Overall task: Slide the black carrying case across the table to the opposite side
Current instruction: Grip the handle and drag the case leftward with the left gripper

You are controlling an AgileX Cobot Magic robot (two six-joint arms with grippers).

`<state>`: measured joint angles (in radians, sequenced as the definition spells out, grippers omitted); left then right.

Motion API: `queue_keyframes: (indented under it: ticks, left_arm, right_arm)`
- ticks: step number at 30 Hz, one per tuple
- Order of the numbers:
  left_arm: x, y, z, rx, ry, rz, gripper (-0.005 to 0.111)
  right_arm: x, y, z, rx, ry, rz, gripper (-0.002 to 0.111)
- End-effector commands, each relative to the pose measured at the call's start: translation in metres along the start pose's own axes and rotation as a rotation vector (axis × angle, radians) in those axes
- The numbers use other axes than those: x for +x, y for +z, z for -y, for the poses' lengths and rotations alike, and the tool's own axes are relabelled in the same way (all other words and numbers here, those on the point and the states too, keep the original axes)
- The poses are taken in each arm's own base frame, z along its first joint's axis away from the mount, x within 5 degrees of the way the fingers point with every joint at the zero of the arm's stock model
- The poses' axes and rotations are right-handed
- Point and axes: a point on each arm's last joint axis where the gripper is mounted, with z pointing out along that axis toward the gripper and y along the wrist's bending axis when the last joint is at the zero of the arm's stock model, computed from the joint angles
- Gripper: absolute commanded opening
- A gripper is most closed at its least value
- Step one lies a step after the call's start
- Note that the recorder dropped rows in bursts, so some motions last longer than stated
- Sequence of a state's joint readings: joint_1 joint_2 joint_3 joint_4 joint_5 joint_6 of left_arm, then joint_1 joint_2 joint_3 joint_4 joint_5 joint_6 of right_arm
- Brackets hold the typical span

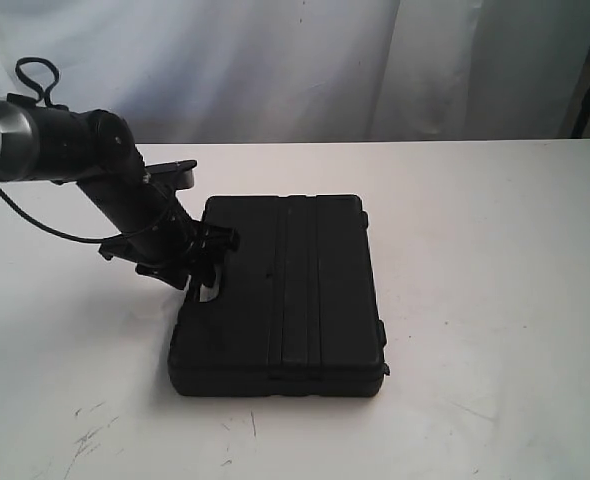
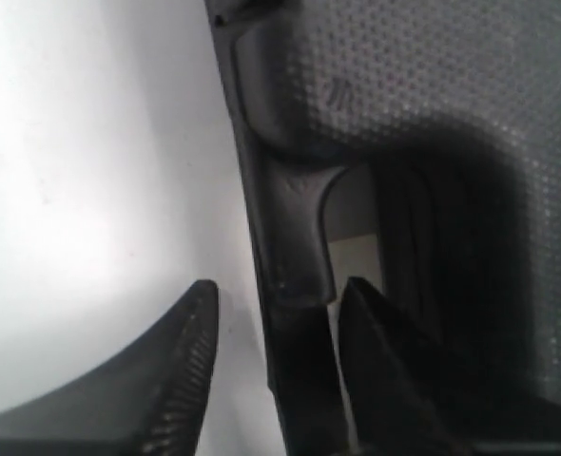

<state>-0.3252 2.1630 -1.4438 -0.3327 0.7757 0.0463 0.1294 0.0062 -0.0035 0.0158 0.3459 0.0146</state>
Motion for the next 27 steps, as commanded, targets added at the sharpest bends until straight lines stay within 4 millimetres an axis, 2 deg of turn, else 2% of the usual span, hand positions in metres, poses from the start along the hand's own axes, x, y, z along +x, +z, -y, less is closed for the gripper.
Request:
queue_keyframes:
  ticks: [1, 4, 5, 8, 14, 27]
  left_arm:
    - [-0.001, 0.0, 0.003, 0.002, 0.012, 0.012, 0.031]
    - [-0.001, -0.002, 0.003, 0.002, 0.015, 0.007, 0.005]
    - [-0.001, -0.002, 0.003, -0.003, 0.024, 0.004, 0.0]
    - [-0.001, -0.008, 0.001, -0.029, 0.048, 0.009, 0.0]
    - [-0.002, -0.024, -0.015, -0.108, 0.024, 0.013, 0.0]
    - [0.0, -0.052, -0.085, -0.184, -0.093, -0.048, 0.0]
  right_arm:
    - [0.001, 0.0, 0.0, 0.005, 0.005, 0.003, 0.0]
    - [0.001, 0.0, 0.0, 0.005, 0.005, 0.003, 0.0]
    - [0.001, 0.0, 0.0, 0.005, 0.005, 0.003, 0.0]
    - [0.001, 0.0, 0.0, 0.005, 0.005, 0.003, 0.0]
    - [0.001, 0.0, 0.0, 0.005, 0.005, 0.003, 0.0]
    - [0.001, 0.0, 0.0, 0.005, 0.005, 0.003, 0.0]
